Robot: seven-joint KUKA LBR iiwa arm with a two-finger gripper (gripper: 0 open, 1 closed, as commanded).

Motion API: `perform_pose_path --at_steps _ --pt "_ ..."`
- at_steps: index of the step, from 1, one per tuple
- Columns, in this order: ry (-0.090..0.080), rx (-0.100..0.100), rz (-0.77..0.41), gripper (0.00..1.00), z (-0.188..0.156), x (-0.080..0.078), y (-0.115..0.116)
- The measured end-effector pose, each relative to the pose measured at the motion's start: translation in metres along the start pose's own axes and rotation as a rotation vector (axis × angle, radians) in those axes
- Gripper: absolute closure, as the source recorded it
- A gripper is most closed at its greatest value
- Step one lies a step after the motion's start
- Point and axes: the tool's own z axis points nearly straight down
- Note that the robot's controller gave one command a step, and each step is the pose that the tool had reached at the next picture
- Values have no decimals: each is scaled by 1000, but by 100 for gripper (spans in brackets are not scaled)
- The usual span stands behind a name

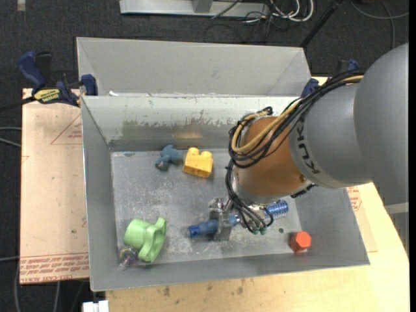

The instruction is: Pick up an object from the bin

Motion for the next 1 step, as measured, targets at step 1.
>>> perform_pose_path --at_steps 1 --pt "-10 1 -14 100 -140 -9 -2"
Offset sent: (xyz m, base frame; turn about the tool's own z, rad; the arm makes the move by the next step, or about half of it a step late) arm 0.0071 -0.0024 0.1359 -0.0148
